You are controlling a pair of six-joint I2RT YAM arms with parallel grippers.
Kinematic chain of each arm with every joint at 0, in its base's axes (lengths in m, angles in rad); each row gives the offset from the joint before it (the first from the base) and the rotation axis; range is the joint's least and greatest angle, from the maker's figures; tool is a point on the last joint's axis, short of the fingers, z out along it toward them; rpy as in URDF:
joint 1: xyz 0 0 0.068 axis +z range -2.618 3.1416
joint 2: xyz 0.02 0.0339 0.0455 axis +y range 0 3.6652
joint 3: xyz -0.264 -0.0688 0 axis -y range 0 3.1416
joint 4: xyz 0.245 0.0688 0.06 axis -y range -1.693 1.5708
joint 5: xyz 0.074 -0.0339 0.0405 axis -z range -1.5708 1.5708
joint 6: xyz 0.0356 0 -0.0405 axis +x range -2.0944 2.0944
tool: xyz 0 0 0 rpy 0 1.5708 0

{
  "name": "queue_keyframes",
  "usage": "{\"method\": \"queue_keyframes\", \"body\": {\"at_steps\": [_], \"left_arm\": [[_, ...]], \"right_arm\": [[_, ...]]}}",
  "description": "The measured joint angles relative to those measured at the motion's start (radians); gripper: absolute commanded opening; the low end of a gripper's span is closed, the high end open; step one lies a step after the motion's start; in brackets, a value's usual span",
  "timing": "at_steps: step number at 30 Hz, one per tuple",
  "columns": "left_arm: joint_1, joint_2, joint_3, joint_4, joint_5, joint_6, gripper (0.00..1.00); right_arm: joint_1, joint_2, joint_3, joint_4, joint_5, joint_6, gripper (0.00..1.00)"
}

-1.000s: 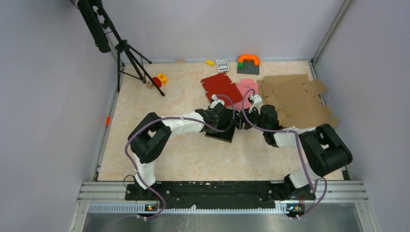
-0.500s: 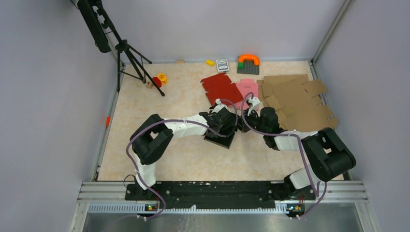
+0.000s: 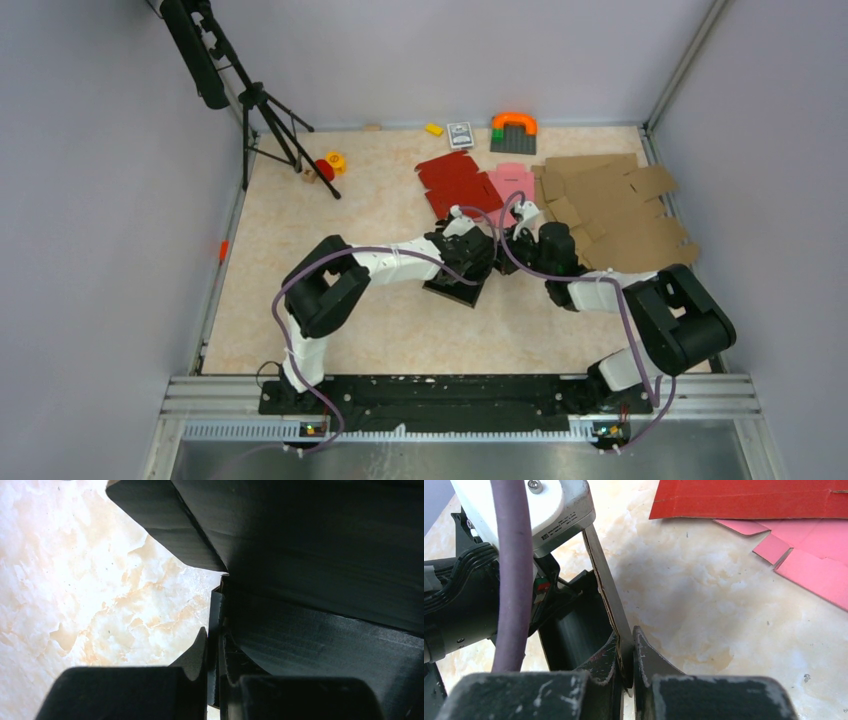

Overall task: Fold the paper box
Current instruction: Fold the paper box at the center of the board.

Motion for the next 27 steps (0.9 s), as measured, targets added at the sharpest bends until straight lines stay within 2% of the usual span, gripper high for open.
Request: {"method": "queue_keyframes", "body": {"at_steps": [1,8,16,27], "left_arm": [[0.000,0.000,0.000,0.000,0.003,0.001,0.09],[0.006,0.000,0.015,-0.023,0.025,0.011,0.22],[0.015,-0.010,0.018,-0.038,0.045,0.021,0.27],[0.032,-0.107,-0.013,-0.013,0.144,0.027,0.40]], "right_arm": [[0.000,0.000,0.000,0.000,0.000,0.000,0.00],[0.000,0.000,0.000,0.001,-0.012,0.001,0.00],[0.000,0.000,0.000,0.004,-0.028,0.002,0.00],[0.003,0.000,0.000,0.005,-0.034,0.000,0.00]]}}
